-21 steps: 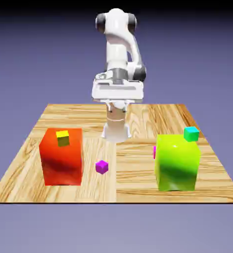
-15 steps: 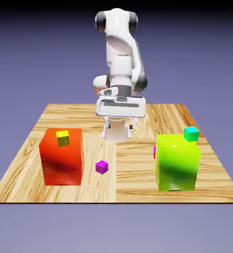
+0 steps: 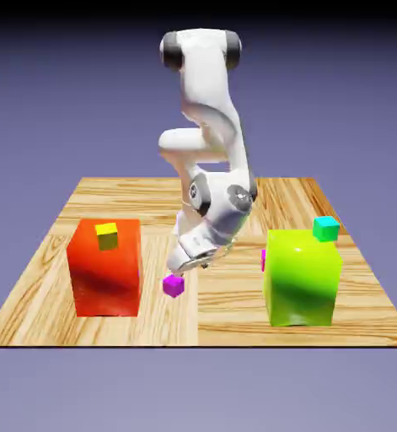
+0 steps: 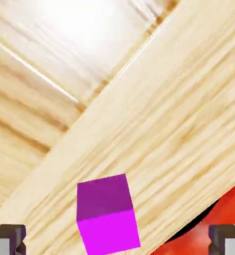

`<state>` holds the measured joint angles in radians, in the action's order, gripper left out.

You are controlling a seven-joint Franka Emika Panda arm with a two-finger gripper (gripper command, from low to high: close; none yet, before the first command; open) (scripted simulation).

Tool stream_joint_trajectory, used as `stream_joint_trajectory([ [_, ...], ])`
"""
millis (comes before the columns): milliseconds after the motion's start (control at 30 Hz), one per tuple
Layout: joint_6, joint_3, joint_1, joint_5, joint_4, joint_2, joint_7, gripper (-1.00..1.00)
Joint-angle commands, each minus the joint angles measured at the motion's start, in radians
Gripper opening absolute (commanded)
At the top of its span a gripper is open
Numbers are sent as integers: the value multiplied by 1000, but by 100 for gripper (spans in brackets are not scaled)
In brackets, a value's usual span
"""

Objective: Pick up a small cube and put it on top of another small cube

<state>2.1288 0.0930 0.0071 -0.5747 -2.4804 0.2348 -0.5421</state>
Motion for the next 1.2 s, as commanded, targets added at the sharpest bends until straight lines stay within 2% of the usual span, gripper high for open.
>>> stream_joint_trajectory([
  [0, -41, 4, 0, -26, 15, 36, 9, 0],
  [100, -105, 11, -1, -67, 38, 93, 23, 0],
  [233, 35, -51, -23, -181, 8, 215, -54, 0],
  [267, 35, -51, -23, -181, 8, 215, -54, -100],
  [400, -91, 4, -3, -79, 35, 106, 15, -100],
  [533, -131, 83, 51, -44, 51, 77, 8, -100],
  [667, -174, 219, -95, -101, 139, -18, 73, -100],
  [1033, -405, 617, 192, -36, 306, -222, 49, -100],
  [1167, -402, 635, 333, 33, 258, -174, -14, -100],
])
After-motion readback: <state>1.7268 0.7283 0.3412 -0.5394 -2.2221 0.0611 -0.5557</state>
